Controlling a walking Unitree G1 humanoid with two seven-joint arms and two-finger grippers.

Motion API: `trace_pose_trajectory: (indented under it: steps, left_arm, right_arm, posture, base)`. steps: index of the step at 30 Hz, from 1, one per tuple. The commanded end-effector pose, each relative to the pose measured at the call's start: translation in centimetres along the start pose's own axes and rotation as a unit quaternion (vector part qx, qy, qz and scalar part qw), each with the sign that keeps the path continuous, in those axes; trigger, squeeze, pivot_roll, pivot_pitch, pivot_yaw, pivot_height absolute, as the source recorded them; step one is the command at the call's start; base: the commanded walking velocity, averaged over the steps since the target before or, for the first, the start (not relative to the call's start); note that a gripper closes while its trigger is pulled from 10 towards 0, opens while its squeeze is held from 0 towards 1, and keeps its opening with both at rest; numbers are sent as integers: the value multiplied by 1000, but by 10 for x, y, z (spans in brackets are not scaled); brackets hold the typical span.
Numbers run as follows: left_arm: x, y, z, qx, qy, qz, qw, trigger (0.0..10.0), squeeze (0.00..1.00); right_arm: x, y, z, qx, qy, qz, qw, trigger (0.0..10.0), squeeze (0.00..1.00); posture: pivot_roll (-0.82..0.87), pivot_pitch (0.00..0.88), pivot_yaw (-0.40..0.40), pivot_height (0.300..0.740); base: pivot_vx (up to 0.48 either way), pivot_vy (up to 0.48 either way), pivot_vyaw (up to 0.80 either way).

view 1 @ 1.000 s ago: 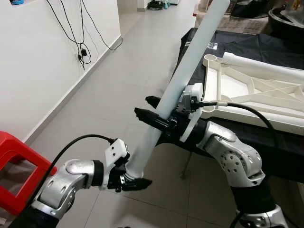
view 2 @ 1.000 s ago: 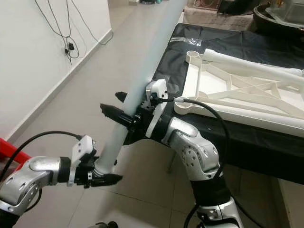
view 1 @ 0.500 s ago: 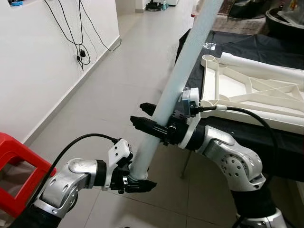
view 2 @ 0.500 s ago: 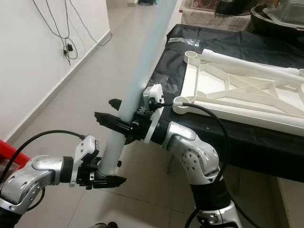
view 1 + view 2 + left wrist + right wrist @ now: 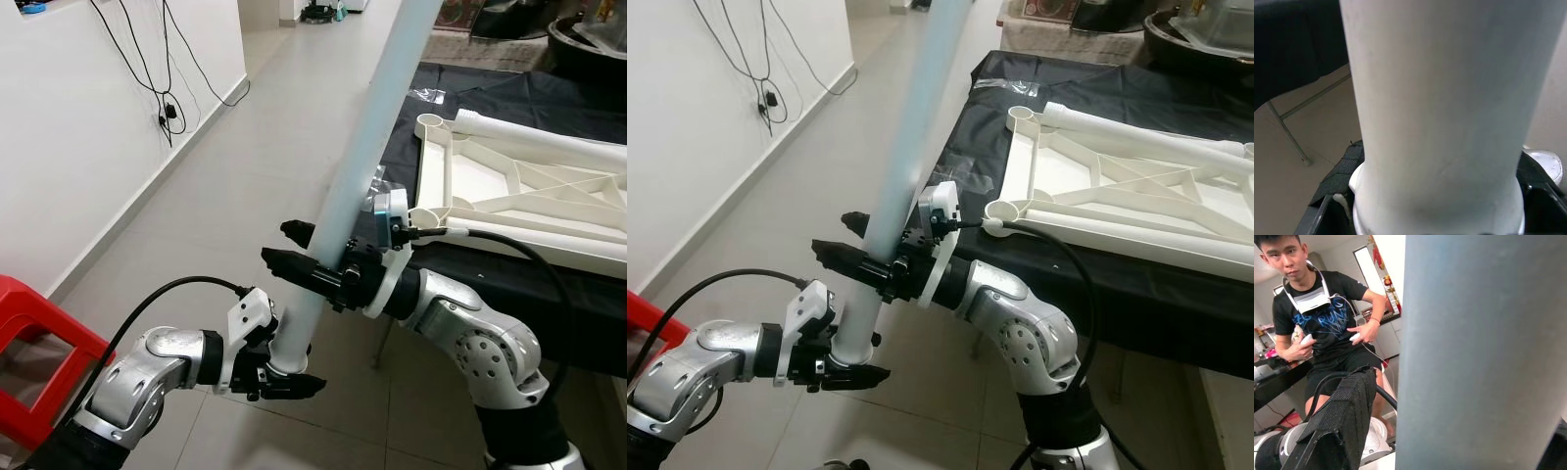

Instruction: Building children table

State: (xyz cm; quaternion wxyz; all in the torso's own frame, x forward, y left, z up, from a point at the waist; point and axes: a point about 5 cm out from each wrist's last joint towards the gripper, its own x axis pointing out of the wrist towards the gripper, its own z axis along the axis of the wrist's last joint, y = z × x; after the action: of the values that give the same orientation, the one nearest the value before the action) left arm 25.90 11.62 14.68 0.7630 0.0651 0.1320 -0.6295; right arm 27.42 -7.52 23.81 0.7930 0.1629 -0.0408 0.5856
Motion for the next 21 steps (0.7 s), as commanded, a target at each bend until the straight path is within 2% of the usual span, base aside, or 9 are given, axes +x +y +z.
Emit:
trace_pose_trajectory:
  steps: [1, 7, 8, 10, 11, 21]
  left_arm:
    - [7, -7, -2, 3, -1, -23, 1000, 10000, 0]
    - [8, -9, -3, 4, 6, -32, 999, 10000, 0]
    - [7, -10, -4, 4, 8, -35, 999, 10000, 0]
    - [7, -10, -4, 3, 8, -35, 999, 10000, 0]
    - [7, -10, -4, 2, 8, -36, 999, 10000, 0]
    - [6, -9, -5, -1, 10, -37, 999, 10000, 0]
  right_arm:
    - [5, 9, -3, 7, 4, 26, 1000, 10000, 0]
    - [6, 13, -7, 8, 13, 38, 999, 10000, 0]
    - [6, 14, -9, 7, 19, 42, 999, 5451, 0]
    - [6, 14, -9, 7, 19, 42, 999, 5451, 0]
    - [6, 14, -9, 7, 19, 42, 999, 0, 0]
    - [6, 15, -10, 7, 22, 43, 999, 0, 0]
  posture:
    - [64, 128, 3, 740]
    - [66, 129, 2, 740]
    - [66, 129, 2, 740]
    - [65, 132, 5, 740]
    - [65, 131, 5, 740]
    - [64, 133, 7, 740]
  base:
    - [0, 0, 0]
    - [0, 0, 0]
    - [0, 0, 0]
    - [0, 0, 0]
    - [0, 0, 0]
    - [0, 0, 0]
